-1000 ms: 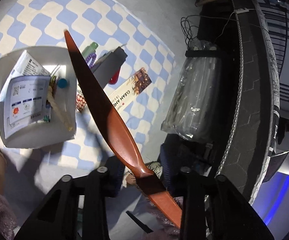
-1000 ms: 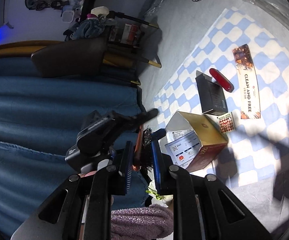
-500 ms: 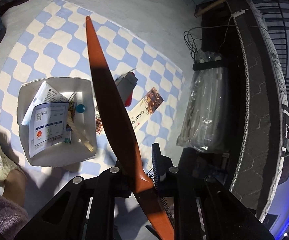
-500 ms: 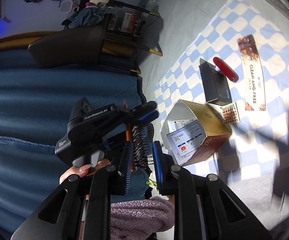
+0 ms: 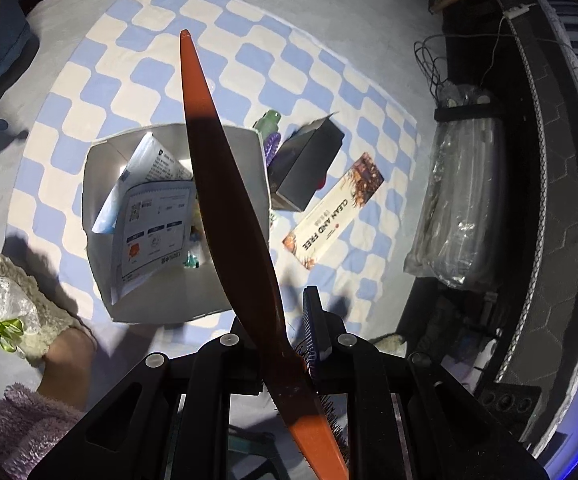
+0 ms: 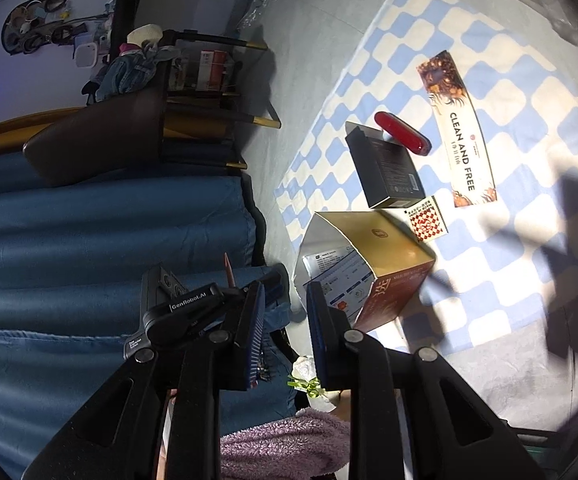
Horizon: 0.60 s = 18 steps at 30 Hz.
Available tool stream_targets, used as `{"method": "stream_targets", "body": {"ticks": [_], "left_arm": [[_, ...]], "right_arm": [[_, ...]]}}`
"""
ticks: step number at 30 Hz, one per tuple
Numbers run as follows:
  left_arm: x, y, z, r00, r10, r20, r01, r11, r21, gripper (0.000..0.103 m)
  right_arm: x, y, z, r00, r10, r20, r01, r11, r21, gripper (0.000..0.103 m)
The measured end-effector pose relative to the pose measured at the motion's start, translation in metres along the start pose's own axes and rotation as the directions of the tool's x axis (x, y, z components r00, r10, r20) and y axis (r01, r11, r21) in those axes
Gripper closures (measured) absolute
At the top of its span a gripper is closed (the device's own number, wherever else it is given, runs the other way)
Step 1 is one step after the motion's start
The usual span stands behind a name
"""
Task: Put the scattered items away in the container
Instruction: 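Carry the hairbrush over the white box with the left gripper and drop it in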
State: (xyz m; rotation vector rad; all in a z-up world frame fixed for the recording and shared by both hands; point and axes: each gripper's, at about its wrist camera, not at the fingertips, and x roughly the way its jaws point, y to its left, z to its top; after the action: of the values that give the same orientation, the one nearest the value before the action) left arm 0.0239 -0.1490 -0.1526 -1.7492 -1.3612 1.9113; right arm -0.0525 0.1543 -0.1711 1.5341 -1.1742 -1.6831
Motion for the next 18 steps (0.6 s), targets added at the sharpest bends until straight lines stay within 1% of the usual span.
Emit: {"method": "stream_targets", "body": {"ticks": [5, 8, 11, 15, 18], "left_arm": [[0.012, 0.008, 0.011, 0.997, 0.056, -0.058, -0.056, 0.998, -0.005, 0.09], [0.026, 0.014, 0.018, 0.99, 0.092, -0.109, -0.096, 0.995, -0.032, 0.09], [0.039, 0.018, 0.025, 0.982, 0.11, -0.151, -0.119, 0.991, -0.057, 0.09], [0.045, 0.018, 0.032, 0.98, 0.12, -0.157, -0.131, 0.99, -0.061, 0.09], [0.046, 0.018, 0.033, 0.986, 0.084, -0.146, -0.097, 0.992, -0.084, 0.09]], "right_arm": [[-0.002, -0.006, 0.001, 0.999, -0.026, 0.023, 0.026, 1.0, 0.015, 0.079], [-0.005, -0.01, 0.003, 0.998, -0.037, 0.043, 0.035, 0.999, 0.035, 0.079], [-0.005, -0.017, 0.004, 0.997, -0.052, 0.05, 0.049, 0.997, 0.067, 0.079], [-0.002, -0.028, 0.006, 0.999, -0.027, 0.028, 0.023, 0.991, 0.129, 0.079], [-0.001, -0.028, 0.006, 0.999, -0.04, 0.027, 0.036, 0.992, 0.123, 0.079]]}}
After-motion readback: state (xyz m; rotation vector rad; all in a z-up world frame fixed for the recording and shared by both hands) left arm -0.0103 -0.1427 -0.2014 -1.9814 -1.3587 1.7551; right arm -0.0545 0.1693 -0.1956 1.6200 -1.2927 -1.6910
